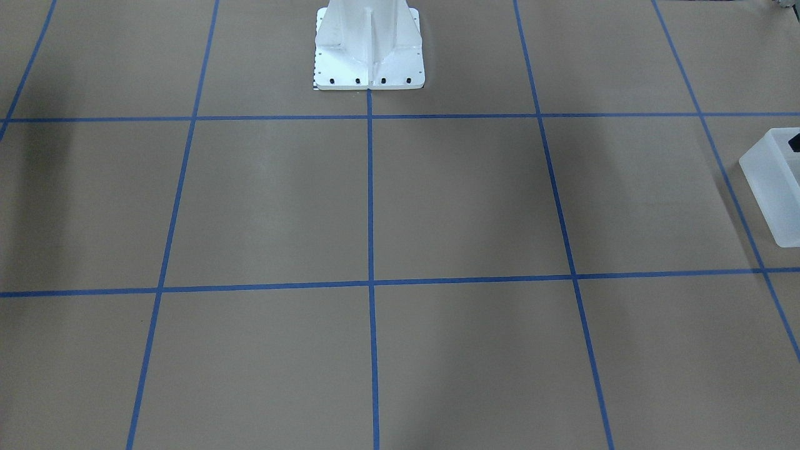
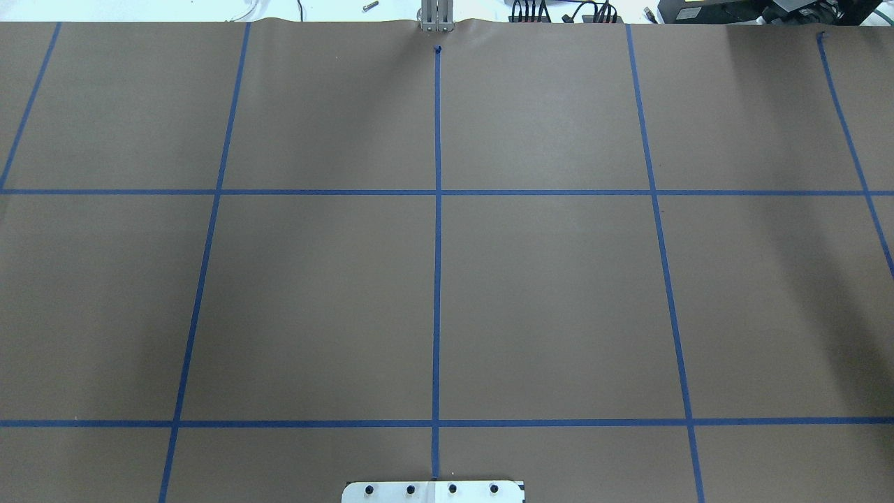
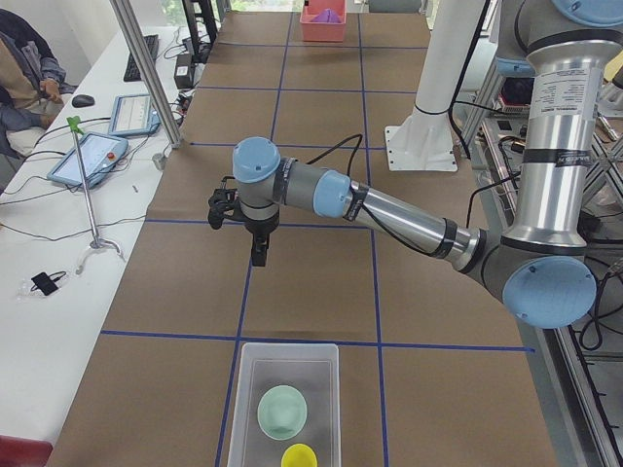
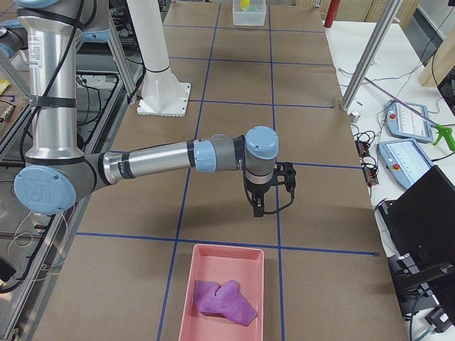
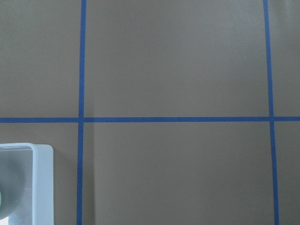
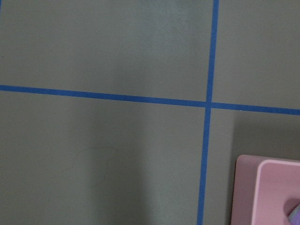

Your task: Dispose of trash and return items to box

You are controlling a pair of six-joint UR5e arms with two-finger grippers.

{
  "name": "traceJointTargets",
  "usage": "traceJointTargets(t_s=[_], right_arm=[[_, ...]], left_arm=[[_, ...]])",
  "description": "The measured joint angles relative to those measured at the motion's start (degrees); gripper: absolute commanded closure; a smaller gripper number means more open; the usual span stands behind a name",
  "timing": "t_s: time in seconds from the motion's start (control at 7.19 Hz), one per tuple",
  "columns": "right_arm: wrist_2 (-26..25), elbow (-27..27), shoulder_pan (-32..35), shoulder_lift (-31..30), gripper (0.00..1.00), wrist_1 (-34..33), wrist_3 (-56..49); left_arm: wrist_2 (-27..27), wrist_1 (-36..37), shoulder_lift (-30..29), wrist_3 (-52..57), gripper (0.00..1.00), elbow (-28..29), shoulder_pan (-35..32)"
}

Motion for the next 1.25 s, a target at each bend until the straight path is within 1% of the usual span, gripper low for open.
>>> traceJointTargets(t_s=[0.42, 0.56, 0.7, 0.83, 1.11, 1.25], right_arm=[[0.43, 0.08, -0.70, 0.12, 0.00, -0.03, -0.25], [0.28, 0.15, -0.72, -0.07, 0.00, -0.01, -0.42], [0.07, 0.22, -0.73, -0.05, 0.00, 0.00, -0.49], [-0.17, 0.18, -0.73, 0.09, 0.00, 0.01, -0.42], [-1.17, -0.11, -0.76, 0.29, 0.00, -0.03, -0.02], [-2.20, -0.19, -0.77, 0.12, 0.00, -0.03, 0.03]], left_arm=[[1.35, 0.07, 0.03, 0.02, 0.02, 2.23, 0.11], [3.10, -0.16, 0.59, 0.95, 0.02, 1.76, 0.03], [6.08, -0.35, 1.62, 3.67, 0.02, 0.90, 0.01], [7.77, -0.46, 2.37, 8.47, 0.02, 1.24, -0.06], [8.08, -0.55, 2.66, 18.45, 0.02, 5.06, -0.15], [6.96, -0.60, 2.65, 19.90, 0.02, 6.10, -0.27]])
